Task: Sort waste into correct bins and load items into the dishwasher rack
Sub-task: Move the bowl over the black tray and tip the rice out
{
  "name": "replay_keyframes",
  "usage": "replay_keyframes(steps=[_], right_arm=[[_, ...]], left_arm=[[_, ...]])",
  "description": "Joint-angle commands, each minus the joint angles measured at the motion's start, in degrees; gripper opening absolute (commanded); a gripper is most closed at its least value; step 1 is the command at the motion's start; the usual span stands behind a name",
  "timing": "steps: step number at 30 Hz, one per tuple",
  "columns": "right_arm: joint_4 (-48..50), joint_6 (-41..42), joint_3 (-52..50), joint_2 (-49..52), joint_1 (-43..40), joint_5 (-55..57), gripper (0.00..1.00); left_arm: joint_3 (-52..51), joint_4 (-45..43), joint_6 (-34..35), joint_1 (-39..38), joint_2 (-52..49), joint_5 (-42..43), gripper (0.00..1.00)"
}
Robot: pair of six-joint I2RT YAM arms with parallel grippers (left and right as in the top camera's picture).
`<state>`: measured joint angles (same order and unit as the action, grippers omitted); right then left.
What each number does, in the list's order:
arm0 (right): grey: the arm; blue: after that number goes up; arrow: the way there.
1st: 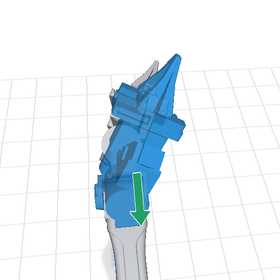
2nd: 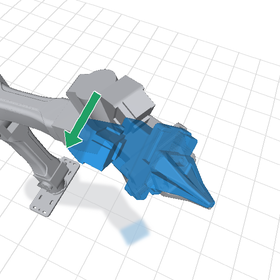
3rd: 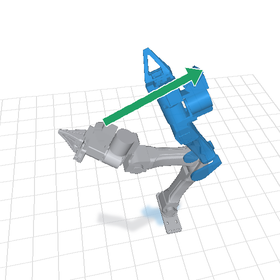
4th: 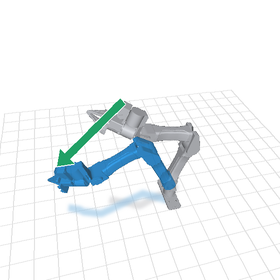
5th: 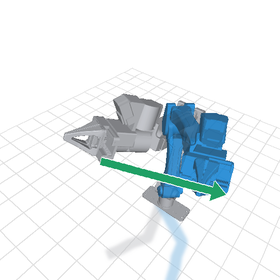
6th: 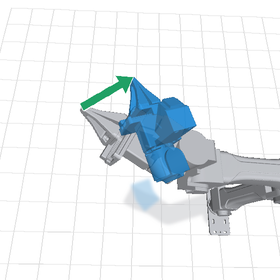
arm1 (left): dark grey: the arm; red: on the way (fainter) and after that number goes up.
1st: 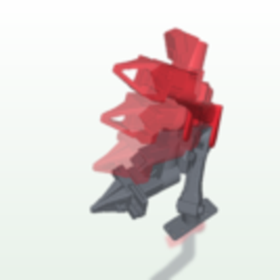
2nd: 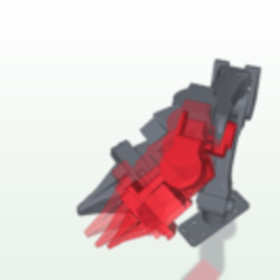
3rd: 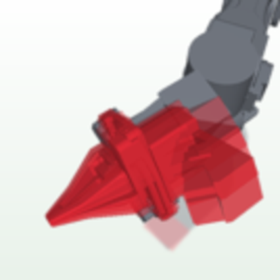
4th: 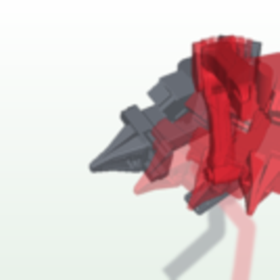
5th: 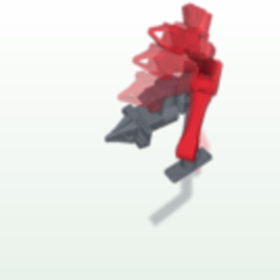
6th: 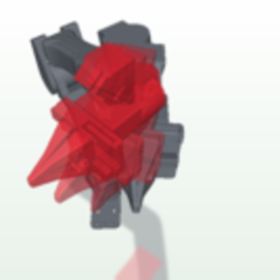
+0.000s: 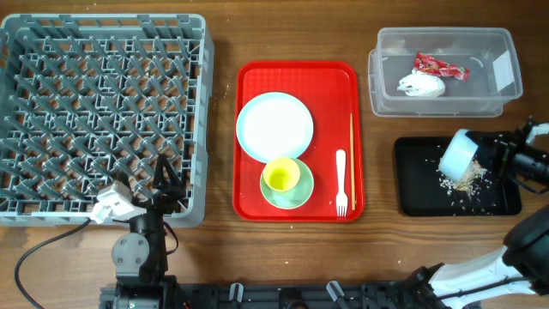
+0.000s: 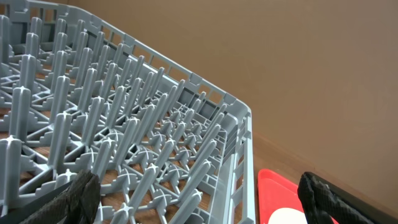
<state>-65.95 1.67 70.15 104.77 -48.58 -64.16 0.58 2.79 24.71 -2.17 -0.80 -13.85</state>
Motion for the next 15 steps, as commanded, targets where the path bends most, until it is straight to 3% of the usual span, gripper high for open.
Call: replay_keyframes(steps=[1, 3, 6, 9, 11, 13, 15], right_arm=[[2.47, 3.91, -0.15, -0.94, -0.59, -0.2, 0.04], [-1.11, 2.16, -0.15, -0.94, -1.18, -2.23, 0.04], [2.67, 7.08, -0.15, -0.63, -1.29, 1.22, 0.04], [-1.33, -2.08, -0.15, -0.61, -1.31, -5.31, 0.04], [3.45, 6.4, -0.15, -0.35, -1.44, 0.72, 0.04], [-0.96, 2.21, -0.15, -0.2, -1.66, -1.16, 0.04], [2.91, 1.7, -0.22, -0.13, -1.66, 1.01, 0.04]], left_arm=[[-0.24, 0.0, -0.46, 0.33, 0.48, -0.79, 1.0], [-0.24, 0.0, -0.46, 0.33, 0.48, -0.79, 1.0], [-0.24, 0.0, -0.46, 0.33, 0.48, -0.79, 1.0], [-0.24, 0.0, -0.46, 0.33, 0.48, -0.79, 1.0], [-0.24, 0.0, -0.46, 0.33, 0.48, -0.79, 1.0], [-0.24, 0.0, -0.46, 0.33, 0.48, -0.79, 1.0], [-0.24, 0.0, -0.46, 0.33, 0.48, -0.79, 1.0]])
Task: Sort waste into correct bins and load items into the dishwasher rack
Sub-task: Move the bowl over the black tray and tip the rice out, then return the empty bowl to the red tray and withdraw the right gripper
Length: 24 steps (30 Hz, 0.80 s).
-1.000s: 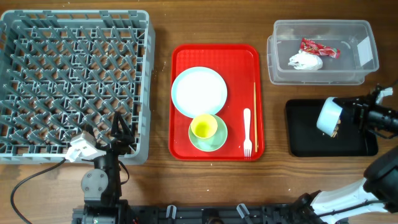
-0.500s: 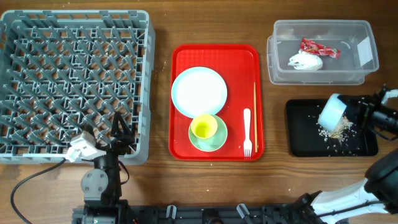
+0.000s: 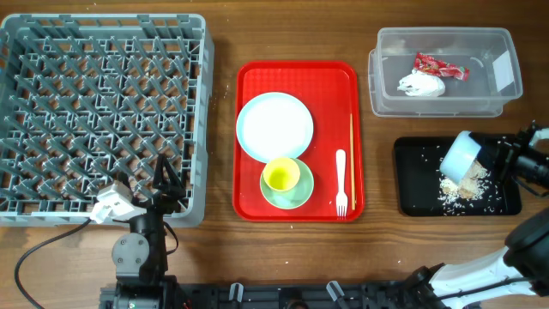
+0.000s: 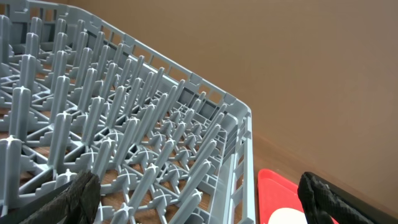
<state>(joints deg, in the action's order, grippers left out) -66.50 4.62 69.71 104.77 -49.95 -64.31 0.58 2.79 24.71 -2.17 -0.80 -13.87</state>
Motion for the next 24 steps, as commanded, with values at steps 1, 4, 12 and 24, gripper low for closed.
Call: replay_keyframes(steps=[1, 4, 12, 24], right_arm=[[6.05, 3.98, 0.13, -0.07, -0.37, 5.92, 0.04], [-2.1, -5.62, 0.13, 0.02, -0.7, -2.69, 0.04], [-4.0, -1.57, 0.11, 0.02, -0.81, -7.78, 0.04], [2.47, 10.1, 0.11, 0.83, -1.4, -10.05, 0.04]], left_arm=[[-0.24, 0.0, -0.46, 0.33, 0.48, -0.74, 1.0], [-0.24, 0.0, -0.46, 0.33, 0.48, -0.76, 1.0], [-0.24, 0.0, -0.46, 0.33, 0.48, -0.76, 1.0], [-0.24, 0.0, -0.46, 0.33, 0.48, -0.76, 1.0]])
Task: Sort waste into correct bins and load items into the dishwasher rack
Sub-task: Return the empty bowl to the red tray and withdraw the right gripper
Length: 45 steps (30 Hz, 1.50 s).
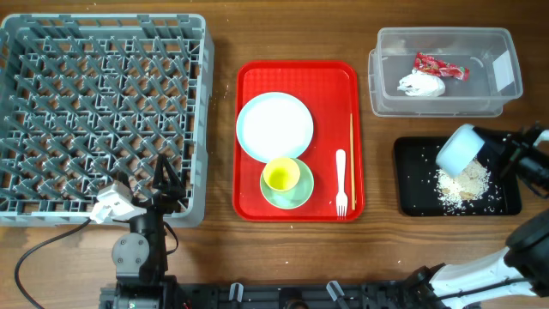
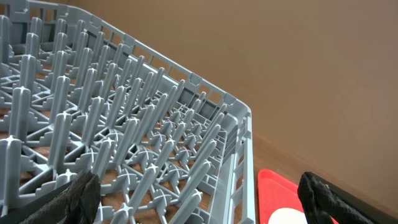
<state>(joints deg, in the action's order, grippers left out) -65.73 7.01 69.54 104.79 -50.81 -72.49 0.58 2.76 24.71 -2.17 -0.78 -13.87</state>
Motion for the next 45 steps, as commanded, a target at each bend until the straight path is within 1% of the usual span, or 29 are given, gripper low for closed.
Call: replay_keyframes(steps=[1, 3, 5, 6, 8, 10, 13, 15, 16, 17, 18, 20, 21, 23, 26, 27, 28, 30, 32, 33, 34, 36, 37, 38, 40, 41, 42, 44, 45], right_arm=[[-0.48, 5.49, 0.24, 0.98, -0.66, -4.94, 0.04], [-3.76, 1.79, 0.24, 0.98, -0.66, -8.22, 0.04], [1.92, 7.37, 0.24, 1.22, -0.66, -6.01, 0.04], [1.44, 7.96, 0.22, 1.31, -0.66, -5.64, 0.04], [-2.78, 4.81, 0.22, 1.29, -0.66, -6.67, 0.04], [-0.46, 6.38, 0.2, 1.31, -0.66, -6.6, 0.04], [-5.49, 3.67, 0.17, 1.31, -0.85, -7.1, 0.04], [-2.54, 5.53, 0.17, 1.31, -0.87, -5.79, 0.04], [-4.63, 4.46, 0.2, 1.27, -0.87, -5.51, 0.04], [-7.69, 1.46, 0.2, 1.27, -0.85, -5.57, 0.04], [-7.78, 0.26, 0.2, 1.27, -0.85, -5.44, 0.04], [-6.43, 0.96, 0.2, 1.27, -0.85, -4.55, 0.04], [-9.14, -0.52, 0.2, 1.18, -0.87, -4.92, 0.04], [-12.98, -6.6, 0.2, 0.94, -0.57, -7.63, 0.04], [-12.02, -8.76, 0.26, 0.31, 0.15, -6.01, 0.04], [-12.9, -9.42, 0.26, -0.28, 0.39, -4.17, 0.04], [-15.21, -12.76, 0.26, -2.23, 1.01, -3.65, 0.04], [-15.23, -12.81, 0.79, -6.47, 2.12, -4.09, 0.04], [-13.4, -10.71, 2.64, -10.75, 3.56, -2.78, 0.05], [-11.43, -6.64, 4.37, -13.81, 5.09, 1.01, 0.05], [-8.2, -0.74, 6.91, -17.57, 7.8, 7.58, 0.04], [-3.89, 6.56, 10.03, -22.53, 13.16, 17.57, 0.04], [-1.4, 10.23, 11.85, -25.57, 17.75, 23.63, 0.04], [4.85, 16.35, 15.34, -30.64, 30.97, 33.79, 0.05], [11.21, 19.12, 15.98, -32.52, 41.11, 38.88, 0.04], [15.43, 20.37, 15.96, -32.85, 47.65, 43.76, 0.04], [19.39, 21.57, 15.96, -32.3, 55.58, 52.46, 0.04], [22.84, 25.53, 15.96, -29.68, 65.26, 65.96, 0.04], [25.11, 26.03, 15.96, -27.58, 69.33, 69.66, 0.04]], left_arm=[[-0.24, 0.02, -0.46, 0.33, 0.46, -0.76, 1.0], [-0.24, 0.02, -0.46, 0.33, 0.46, -0.76, 1.0], [-0.24, 0.02, -0.46, 0.33, 0.46, -0.76, 1.0], [-0.24, 0.02, -0.46, 0.33, 0.46, -0.76, 1.0], [-0.24, 0.02, -0.46, 0.33, 0.46, -0.76, 1.0], [-0.24, 0.02, -0.46, 0.33, 0.46, -0.76, 1.0], [-0.24, 0.02, -0.46, 0.33, 0.46, -0.76, 1.0], [-0.24, 0.02, -0.46, 0.33, 0.46, -0.76, 1.0], [-0.24, 0.02, -0.46, 0.33, 0.46, -0.76, 1.0], [-0.24, 0.02, -0.46, 0.33, 0.46, -0.76, 1.0], [-0.24, 0.02, -0.46, 0.33, 0.46, -0.76, 1.0], [-0.24, 0.02, -0.46, 0.33, 0.46, -0.76, 1.0], [-0.24, 0.02, -0.46, 0.33, 0.46, -0.74, 1.0], [-0.24, 0.02, -0.46, 0.33, 0.46, -0.76, 1.0], [-0.24, 0.02, -0.46, 0.33, 0.46, -0.76, 1.0], [-0.24, 0.02, -0.46, 0.33, 0.46, -0.76, 1.0], [-0.24, 0.02, -0.46, 0.33, 0.46, -0.76, 1.0], [-0.24, 0.02, -0.46, 0.33, 0.46, -0.76, 1.0], [-0.24, 0.02, -0.46, 0.33, 0.46, -0.76, 1.0], [-0.24, 0.02, -0.46, 0.33, 0.46, -0.76, 1.0], [-0.24, 0.02, -0.46, 0.33, 0.46, -0.76, 1.0], [-0.24, 0.02, -0.46, 0.33, 0.46, -0.76, 1.0], [-0.24, 0.02, -0.46, 0.33, 0.46, -0.76, 1.0], [-0.24, 0.02, -0.46, 0.33, 0.46, -0.76, 1.0], [-0.24, 0.02, -0.46, 0.33, 0.46, -0.76, 1.0], [-0.24, 0.02, -0.46, 0.33, 0.46, -0.76, 1.0], [-0.24, 0.02, -0.46, 0.33, 0.46, -0.76, 1.0], [-0.24, 0.02, -0.46, 0.33, 0.46, -0.76, 1.0], [-0.24, 0.02, -0.46, 0.33, 0.46, -0.76, 1.0]])
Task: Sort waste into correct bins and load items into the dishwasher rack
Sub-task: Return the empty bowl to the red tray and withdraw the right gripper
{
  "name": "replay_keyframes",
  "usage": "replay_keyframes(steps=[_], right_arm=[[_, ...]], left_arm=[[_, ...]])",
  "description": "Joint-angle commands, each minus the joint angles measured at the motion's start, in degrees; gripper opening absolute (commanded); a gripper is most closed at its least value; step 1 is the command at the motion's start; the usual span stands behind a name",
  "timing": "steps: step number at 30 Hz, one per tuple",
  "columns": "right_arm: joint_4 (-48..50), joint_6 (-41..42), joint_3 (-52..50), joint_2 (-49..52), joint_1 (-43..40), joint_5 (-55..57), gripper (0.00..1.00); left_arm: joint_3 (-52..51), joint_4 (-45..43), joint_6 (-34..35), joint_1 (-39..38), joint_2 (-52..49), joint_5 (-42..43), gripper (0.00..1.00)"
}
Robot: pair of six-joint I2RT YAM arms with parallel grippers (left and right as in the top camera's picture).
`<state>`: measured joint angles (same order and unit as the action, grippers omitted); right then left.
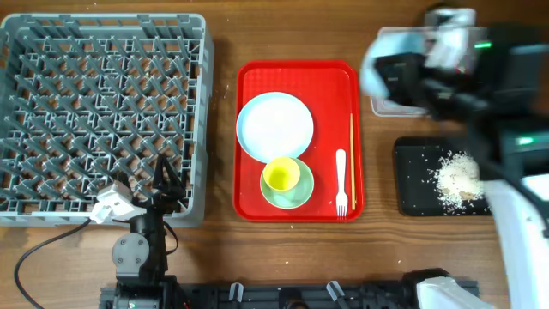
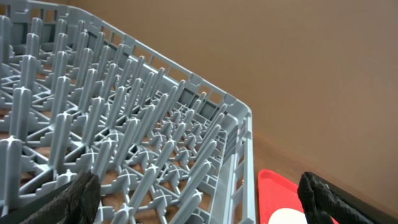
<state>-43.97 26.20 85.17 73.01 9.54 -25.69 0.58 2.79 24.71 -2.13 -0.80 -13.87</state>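
Observation:
A motion-blurred white cup [image 1: 375, 70] hangs above the table between the red tray [image 1: 296, 77] and the clear bin [image 1: 388, 39], with my right gripper [image 1: 401, 77] shut on it. My raised right arm hides most of that bin. A heap of rice [image 1: 457, 176] lies on the black tray [image 1: 416, 180]. The red tray carries a white plate [image 1: 274, 126], a yellow cup [image 1: 280, 176] on a green saucer [image 1: 298, 196], a white fork [image 1: 340, 182] and a chopstick [image 1: 351, 159]. My left gripper [image 1: 163, 184] [image 2: 199, 208] stands open at the near right corner of the grey dishwasher rack [image 1: 99, 112] [image 2: 124, 137].
The rack fills the left side of the table and holds nothing. My left arm's base and cable sit at the front edge below it. The right arm stretches over the black tray and the bin, close under the camera.
My right gripper, which held the white cup tipped over the black tray, now holds it higher and to the left, near the clear bin's left end. The left arm has not moved.
My right gripper held the white cup tilted over the black tray, rice beneath its mouth. At the later moments the rice lay in a larger heap and the cup was slightly higher. Now the cup is off the tray, by the bin. The left gripper stayed open at the rack.

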Motion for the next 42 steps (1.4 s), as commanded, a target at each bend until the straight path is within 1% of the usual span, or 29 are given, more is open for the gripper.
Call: replay_keyframes(steps=[1, 2, 3, 4, 8, 12, 15, 19, 21, 23, 25, 27, 29, 31, 33, 34, 37, 39, 42], right_arm=[[6.21, 5.86, 0.33, 6.75, 12.17, 25.62, 0.04], [9.14, 3.43, 0.33, 9.6, 14.64, 28.89, 0.04], [12.2, 2.43, 0.33, 14.01, 16.61, 34.73, 0.04], [13.4, 2.43, 0.33, 16.15, 16.94, 36.2, 0.04], [16.92, 2.47, 0.33, 25.75, 17.07, 36.39, 0.04], [17.84, 4.0, 0.33, 34.42, 17.07, 36.3, 0.04], [17.81, 4.2, 0.33, 37.83, 17.07, 32.59, 0.04], [16.76, 4.26, 0.28, 39.52, 17.07, 32.09, 0.05], [16.06, 3.78, 0.28, 39.56, 17.07, 32.09, 0.2], [15.1, 3.8, 0.28, 39.56, 17.07, 32.04, 0.49], [14.27, 3.78, 0.28, 39.52, 17.05, 32.06, 0.54], [12.63, 3.82, 0.35, 38.86, 16.94, 32.02, 0.64], [10.58, 4.22, 0.66, 36.87, 16.48, 31.58, 0.67], [7.96, 4.28, 1.77, 33.55, 15.82, 31.06, 0.73], [5.22, 4.24, 3.54, 28.89, 14.29, 30.05, 0.93], [4.17, 4.28, 4.28, 26.58, 13.29, 29.59, 0.99], [0.83, 5.6, 6.36, 18.47, 7.17, 28.0, 1.0], [-1.36, 5.49, 6.82, 13.64, 0.28, 25.38, 1.0], [-6.99, 5.44, 6.82, 8.2, -13.86, 24.13, 1.0]], left_arm=[[-0.24, 0.0, -0.46, 0.28, 0.48, -0.76, 1.0], [-0.24, 0.0, -0.46, 0.28, 0.48, -0.76, 1.0], [-0.24, 0.0, -0.46, 0.28, 0.48, -0.76, 1.0], [-0.24, 0.0, -0.46, 0.28, 0.48, -0.74, 1.0], [-0.24, 0.0, -0.46, 0.28, 0.48, -0.76, 1.0], [-0.24, 0.0, -0.46, 0.28, 0.48, -0.76, 1.0], [-0.24, 0.0, -0.44, 0.28, 0.48, -0.76, 1.0], [-0.24, 0.0, -0.46, 0.28, 0.48, -0.76, 1.0], [-0.24, 0.0, -0.46, 0.28, 0.48, -0.76, 1.0], [-0.24, 0.0, -0.46, 0.28, 0.48, -0.76, 1.0], [-0.24, 0.0, -0.46, 0.28, 0.48, -0.76, 1.0], [-0.24, 0.0, -0.46, 0.28, 0.48, -0.76, 1.0], [-0.24, 0.0, -0.46, 0.28, 0.48, -0.76, 1.0], [-0.24, 0.0, -0.46, 0.28, 0.48, -0.76, 1.0], [-0.24, 0.0, -0.46, 0.28, 0.48, -0.76, 1.0], [-0.24, 0.0, -0.46, 0.28, 0.48, -0.76, 1.0], [-0.24, 0.0, -0.46, 0.28, 0.48, -0.76, 1.0], [-0.24, 0.0, -0.46, 0.28, 0.48, -0.76, 1.0], [-0.24, 0.0, -0.46, 0.28, 0.48, -0.76, 1.0]])
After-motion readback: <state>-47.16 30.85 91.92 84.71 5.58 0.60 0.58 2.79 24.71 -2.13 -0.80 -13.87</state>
